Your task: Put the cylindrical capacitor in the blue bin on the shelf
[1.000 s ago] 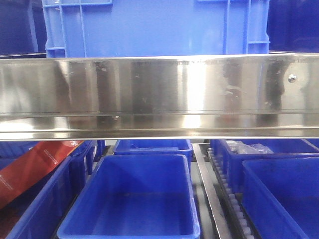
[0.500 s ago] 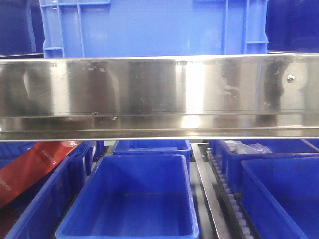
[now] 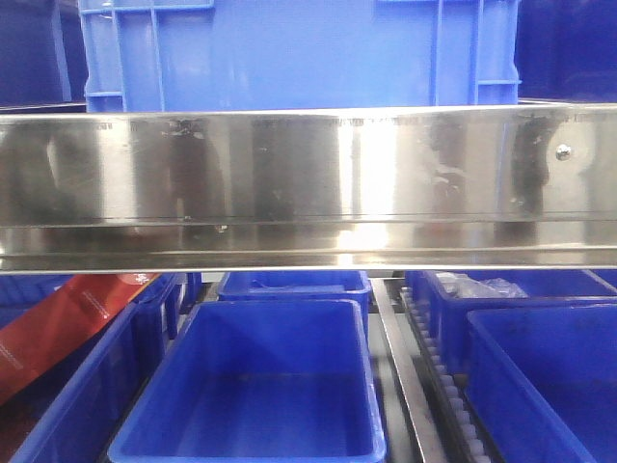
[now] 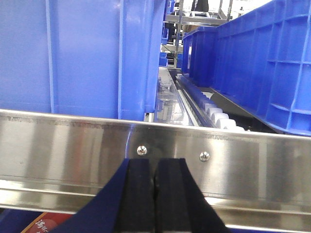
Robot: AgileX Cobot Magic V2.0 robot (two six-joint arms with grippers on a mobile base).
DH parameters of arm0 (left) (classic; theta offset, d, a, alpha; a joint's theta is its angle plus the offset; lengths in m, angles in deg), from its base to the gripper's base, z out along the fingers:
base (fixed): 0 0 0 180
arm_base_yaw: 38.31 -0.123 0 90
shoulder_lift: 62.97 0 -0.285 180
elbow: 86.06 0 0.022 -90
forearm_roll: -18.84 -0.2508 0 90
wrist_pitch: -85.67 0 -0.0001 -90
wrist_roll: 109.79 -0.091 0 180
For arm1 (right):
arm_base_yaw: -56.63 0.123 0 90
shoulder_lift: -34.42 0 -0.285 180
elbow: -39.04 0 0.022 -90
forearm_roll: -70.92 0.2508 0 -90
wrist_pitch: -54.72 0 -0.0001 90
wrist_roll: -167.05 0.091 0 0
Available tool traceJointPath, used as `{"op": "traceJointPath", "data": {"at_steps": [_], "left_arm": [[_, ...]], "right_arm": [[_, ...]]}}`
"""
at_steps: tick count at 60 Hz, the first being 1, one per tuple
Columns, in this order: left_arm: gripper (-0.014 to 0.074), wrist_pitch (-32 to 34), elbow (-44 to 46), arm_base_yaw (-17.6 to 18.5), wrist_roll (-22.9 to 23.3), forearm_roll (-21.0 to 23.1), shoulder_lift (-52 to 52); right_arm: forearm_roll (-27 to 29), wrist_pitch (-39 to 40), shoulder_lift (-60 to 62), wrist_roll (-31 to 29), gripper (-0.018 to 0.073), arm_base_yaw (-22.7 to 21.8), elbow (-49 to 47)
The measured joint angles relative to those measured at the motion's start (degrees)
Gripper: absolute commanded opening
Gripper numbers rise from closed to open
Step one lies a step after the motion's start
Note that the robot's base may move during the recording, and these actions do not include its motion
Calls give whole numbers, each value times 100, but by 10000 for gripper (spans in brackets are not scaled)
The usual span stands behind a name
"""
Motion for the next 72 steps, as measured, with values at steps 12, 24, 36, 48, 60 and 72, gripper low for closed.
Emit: {"op": "traceJointPath", "data": {"at_steps": [12,24,36,48,60,72], "left_arm": [[-60,0,0,0,0,0,0],[-60,0,0,0,0,0,0],[-60,0,0,0,0,0,0],[-60,0,0,0,0,0,0],[-60,0,0,0,0,0,0],[-60,12,0,0,0,0,0]], "right_arm": [[0,0,0,0,-155,0,0],[-185,0,0,12,-155,-40,0],[-676,180,12,610,-155,-788,245],[-798,593,214,915,-155,-1637,1011],[-802,1143,664,928,-155,-1701,2087],[-812,1281,686,952,-155,-1701,2538]]}}
